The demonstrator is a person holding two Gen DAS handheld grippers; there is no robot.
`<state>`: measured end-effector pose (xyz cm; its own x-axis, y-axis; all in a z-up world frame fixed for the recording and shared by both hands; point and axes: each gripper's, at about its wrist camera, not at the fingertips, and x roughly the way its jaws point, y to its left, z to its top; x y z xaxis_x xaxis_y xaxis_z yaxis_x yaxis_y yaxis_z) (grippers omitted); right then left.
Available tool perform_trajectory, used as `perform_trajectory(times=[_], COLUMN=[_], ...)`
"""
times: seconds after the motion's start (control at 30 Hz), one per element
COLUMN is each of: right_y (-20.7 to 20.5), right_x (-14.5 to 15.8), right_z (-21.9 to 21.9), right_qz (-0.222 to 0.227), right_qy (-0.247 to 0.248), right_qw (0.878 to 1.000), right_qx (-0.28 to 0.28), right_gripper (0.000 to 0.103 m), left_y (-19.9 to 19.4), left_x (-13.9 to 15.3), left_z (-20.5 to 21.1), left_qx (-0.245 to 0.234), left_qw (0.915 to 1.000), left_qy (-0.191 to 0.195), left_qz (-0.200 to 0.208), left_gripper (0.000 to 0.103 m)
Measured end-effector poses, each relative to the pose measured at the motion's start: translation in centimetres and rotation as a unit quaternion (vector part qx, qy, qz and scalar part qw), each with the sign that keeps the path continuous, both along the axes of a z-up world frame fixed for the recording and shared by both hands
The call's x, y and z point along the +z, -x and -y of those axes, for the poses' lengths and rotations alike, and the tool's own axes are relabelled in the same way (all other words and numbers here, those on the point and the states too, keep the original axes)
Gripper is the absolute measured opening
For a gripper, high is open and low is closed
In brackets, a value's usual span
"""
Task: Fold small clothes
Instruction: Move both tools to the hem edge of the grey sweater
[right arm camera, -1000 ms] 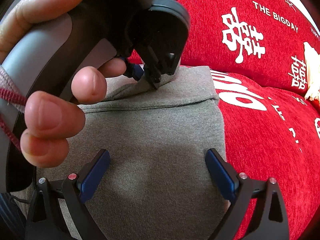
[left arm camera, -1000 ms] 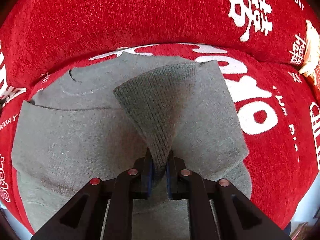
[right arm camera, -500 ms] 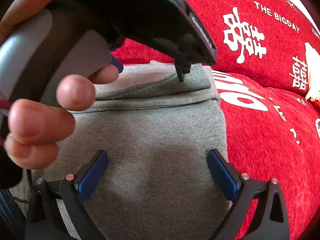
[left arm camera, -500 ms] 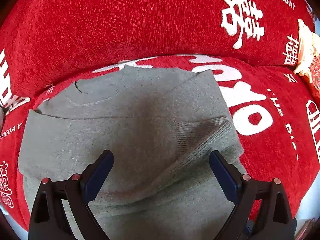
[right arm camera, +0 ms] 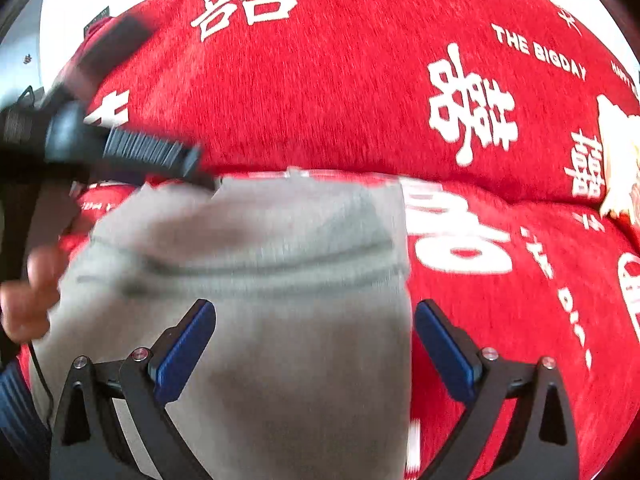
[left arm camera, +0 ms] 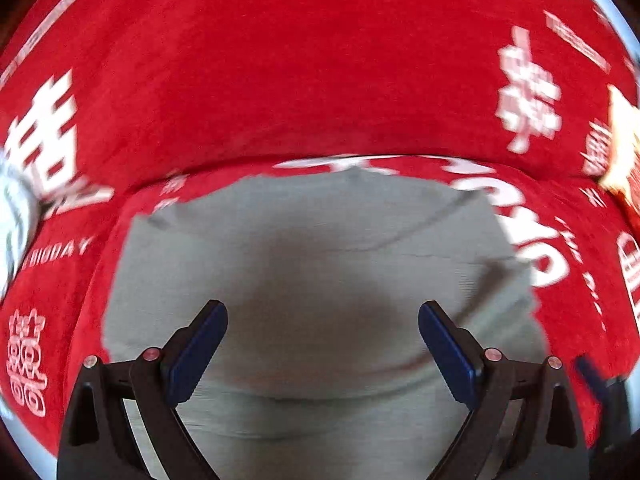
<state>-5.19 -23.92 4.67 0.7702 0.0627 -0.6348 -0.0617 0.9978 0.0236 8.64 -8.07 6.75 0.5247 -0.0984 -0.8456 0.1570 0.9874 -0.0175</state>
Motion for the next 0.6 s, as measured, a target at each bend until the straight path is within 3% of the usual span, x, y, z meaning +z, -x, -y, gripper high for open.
perform_trajectory(times=[0.1, 0.3, 0.6], right_y=[-2.2, -6.6, -9.3], right_x=[1.6, 2.4, -1.3], right_z=[-1.4, -3.7, -2.3], right_qz=[0.013, -0.006, -0.089], right_qy=[0.013, 0.001, -0.045], right_qw=[1.000, 0.999, 0.995], right_qx=[0.017, 0.040, 0.025], right_gripper=[0.100, 0.100, 0.100], left_y=[-0.8, -0.8, -0.6], left_x=[-1.3, -2.7, -4.9], left_z=[-3.6, -6.2, -7.0], left_qx=[0.048, 0.063, 0.064], left_qw=[0.9987, 0.9978, 0.9969], left_qy=[0.005, -0.001, -0.004], left_qz=[-0.018, -0.023, -0.044], left_gripper=[0.097, 0.097, 0.097])
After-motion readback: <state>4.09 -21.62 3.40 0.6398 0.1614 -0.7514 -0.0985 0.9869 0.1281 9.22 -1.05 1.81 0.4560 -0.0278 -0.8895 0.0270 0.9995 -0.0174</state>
